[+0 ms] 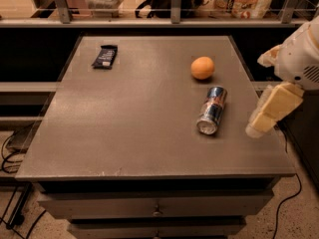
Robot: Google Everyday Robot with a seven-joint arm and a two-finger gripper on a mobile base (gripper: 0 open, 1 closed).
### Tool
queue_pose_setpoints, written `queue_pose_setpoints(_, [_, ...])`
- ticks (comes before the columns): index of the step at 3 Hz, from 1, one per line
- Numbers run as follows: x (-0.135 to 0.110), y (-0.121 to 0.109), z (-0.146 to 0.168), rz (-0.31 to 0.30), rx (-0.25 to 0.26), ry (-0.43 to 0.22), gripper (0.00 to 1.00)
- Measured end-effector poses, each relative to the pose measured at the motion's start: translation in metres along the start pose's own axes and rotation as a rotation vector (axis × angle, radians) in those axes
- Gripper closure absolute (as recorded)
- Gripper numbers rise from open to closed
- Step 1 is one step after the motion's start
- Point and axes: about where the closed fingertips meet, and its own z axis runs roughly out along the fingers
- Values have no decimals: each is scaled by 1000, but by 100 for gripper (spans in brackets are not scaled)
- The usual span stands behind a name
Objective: Pick redbull can
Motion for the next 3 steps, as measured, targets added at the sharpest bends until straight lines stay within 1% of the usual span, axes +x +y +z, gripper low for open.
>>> queue_pose_setpoints(1, [-12,-6,32,76,-29,-103,0])
queue_pose_setpoints(2, [-24,-13,63,134,-45,-172,0])
queue_pose_setpoints(3, [-31,-21,92,179,-47,-196,0])
